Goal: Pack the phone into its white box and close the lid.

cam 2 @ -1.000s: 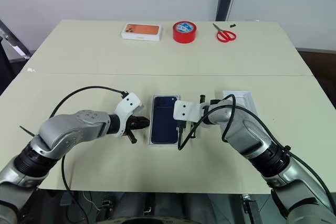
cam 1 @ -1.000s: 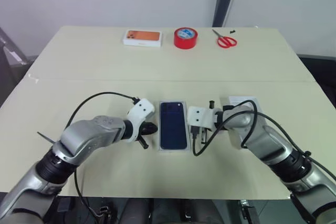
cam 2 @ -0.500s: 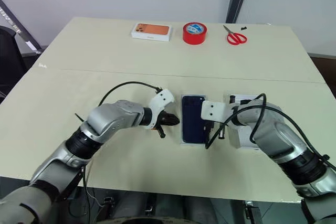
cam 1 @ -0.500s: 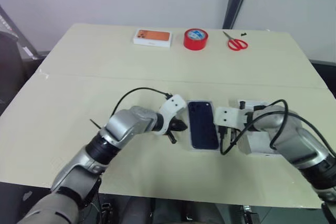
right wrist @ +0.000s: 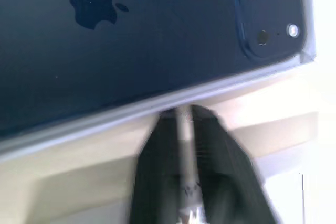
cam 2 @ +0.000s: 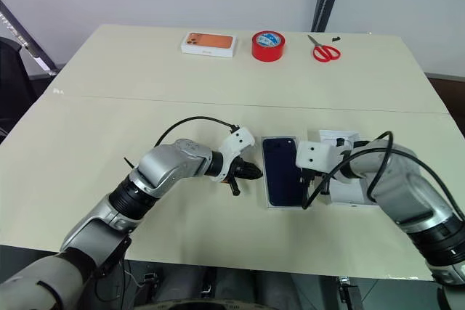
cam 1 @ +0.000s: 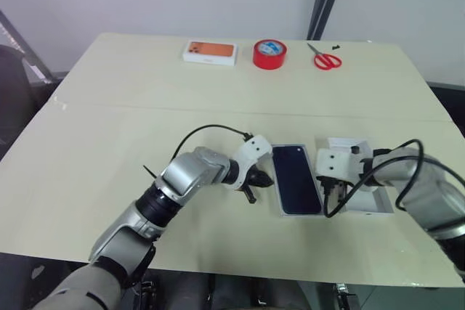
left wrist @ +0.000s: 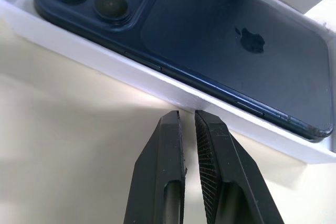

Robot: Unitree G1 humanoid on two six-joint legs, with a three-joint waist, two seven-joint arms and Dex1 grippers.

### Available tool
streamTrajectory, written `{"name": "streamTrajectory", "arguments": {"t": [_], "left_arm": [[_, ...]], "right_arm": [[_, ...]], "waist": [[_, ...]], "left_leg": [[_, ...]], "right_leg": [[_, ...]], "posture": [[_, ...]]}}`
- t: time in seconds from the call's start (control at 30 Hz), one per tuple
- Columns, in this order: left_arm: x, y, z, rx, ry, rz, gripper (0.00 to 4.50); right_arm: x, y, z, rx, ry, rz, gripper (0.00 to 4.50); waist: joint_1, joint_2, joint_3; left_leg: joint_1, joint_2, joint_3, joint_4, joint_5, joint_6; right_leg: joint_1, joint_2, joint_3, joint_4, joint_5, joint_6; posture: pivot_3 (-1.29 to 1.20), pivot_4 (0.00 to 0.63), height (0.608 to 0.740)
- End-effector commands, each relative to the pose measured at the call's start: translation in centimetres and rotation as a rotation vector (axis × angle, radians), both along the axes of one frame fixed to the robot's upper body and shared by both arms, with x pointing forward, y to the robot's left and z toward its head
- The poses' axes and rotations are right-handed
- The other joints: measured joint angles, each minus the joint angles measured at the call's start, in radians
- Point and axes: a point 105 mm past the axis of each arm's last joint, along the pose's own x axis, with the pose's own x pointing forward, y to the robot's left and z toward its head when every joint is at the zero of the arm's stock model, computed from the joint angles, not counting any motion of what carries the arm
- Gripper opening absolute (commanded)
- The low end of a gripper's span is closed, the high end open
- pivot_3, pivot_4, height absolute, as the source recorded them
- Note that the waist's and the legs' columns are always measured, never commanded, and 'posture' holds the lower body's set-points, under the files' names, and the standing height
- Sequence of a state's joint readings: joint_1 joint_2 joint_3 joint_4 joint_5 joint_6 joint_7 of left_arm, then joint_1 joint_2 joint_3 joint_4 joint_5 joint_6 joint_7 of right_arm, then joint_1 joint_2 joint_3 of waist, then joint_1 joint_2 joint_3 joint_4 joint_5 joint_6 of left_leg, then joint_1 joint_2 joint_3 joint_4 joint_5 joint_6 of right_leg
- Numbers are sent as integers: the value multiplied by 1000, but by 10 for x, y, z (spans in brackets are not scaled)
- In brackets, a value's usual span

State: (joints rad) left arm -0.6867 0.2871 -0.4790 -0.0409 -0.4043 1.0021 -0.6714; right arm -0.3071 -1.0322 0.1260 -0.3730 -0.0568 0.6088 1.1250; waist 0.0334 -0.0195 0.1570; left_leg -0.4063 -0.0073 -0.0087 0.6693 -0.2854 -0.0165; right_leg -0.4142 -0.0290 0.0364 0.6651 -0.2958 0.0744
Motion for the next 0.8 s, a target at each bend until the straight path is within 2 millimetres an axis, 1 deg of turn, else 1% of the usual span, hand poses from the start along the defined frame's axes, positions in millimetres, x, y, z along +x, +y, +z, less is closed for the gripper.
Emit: {"name": "streamTrajectory", "arguments": {"t": [0.03,0.07,0.17,0.27,0.37,0.43,0.5,0.57,0.6,0.7,0.73,0.77,0.8], "left_arm": [[7,19,26,-103,-102,49,468],[7,26,30,-126,-131,61,468],[3,44,36,-159,-253,61,468],[-10,58,45,-250,-387,22,468],[-31,68,54,-362,-404,-53,468],[-42,72,54,-383,-390,-103,468],[-48,75,51,-375,-392,-137,468],[-51,79,46,-344,-399,-158,468],[-51,80,44,-333,-403,-160,468],[-48,82,42,-337,-402,-140,468],[-47,83,42,-343,-403,-125,468],[-45,84,42,-346,-406,-111,468],[-44,85,42,-348,-408,-102,468]], "right_arm": [[-2,-5,30,152,-22,-110,2757],[-3,-10,31,185,-2,-172,3252],[-5,-24,25,269,81,-387,3252],[-3,-28,18,377,141,-613,3252],[-5,-24,8,397,177,-727,3252],[-3,-21,1,403,186,-774,3252],[0,-19,-5,418,177,-811,3252],[2,-18,-10,418,165,-839,2720],[2,-18,-12,423,163,-849,2351],[3,-15,-12,439,159,-845,911],[4,-14,-11,449,151,-846,354],[4,-14,-9,454,140,-848,27],[5,-14,-8,457,132,-851,27]], "waist": [[-7,0,0],[-11,0,0],[-22,0,0],[-27,1,-1],[-22,2,-1],[-27,2,-1],[-26,2,-1],[-26,3,-1],[-26,3,-1],[-25,3,-1],[-25,3,-1],[-26,3,-1],[-26,3,-1]], "left_leg": [[0,0,0,0,0,0],[0,1,0,0,0,0],[1,1,0,-1,0,0],[2,2,0,-1,0,0],[2,2,0,-2,0,-1],[1,1,0,-2,0,-1],[0,1,1,-2,0,0],[0,1,1,-2,0,0],[0,1,1,-2,0,0],[0,1,1,-2,0,0],[0,1,1,-2,0,0],[0,1,1,-2,0,0],[0,1,1,-2,0,0]], "right_leg": [[0,0,0,0,0,0],[0,0,0,1,0,0],[1,0,0,1,0,0],[1,0,0,2,0,0],[0,-1,1,2,0,-1],[0,-2,0,1,0,-1],[-1,-2,0,0,0,-1],[-1,-2,0,1,0,-1],[-1,-2,0,1,0,-1],[-1,-2,0,1,0,-1],[-1,-2,0,1,0,-1],[-1,-2,0,1,0,0],[-1,-2,0,1,0,0]], "posture": [[0,150,733],[0,150,733],[0,150,733],[0,150,733],[0,150,733],[0,150,733],[0,150,733],[0,150,733],[0,150,733],[0,150,733],[0,150,733],[0,150,733],[0,150,733]]}}
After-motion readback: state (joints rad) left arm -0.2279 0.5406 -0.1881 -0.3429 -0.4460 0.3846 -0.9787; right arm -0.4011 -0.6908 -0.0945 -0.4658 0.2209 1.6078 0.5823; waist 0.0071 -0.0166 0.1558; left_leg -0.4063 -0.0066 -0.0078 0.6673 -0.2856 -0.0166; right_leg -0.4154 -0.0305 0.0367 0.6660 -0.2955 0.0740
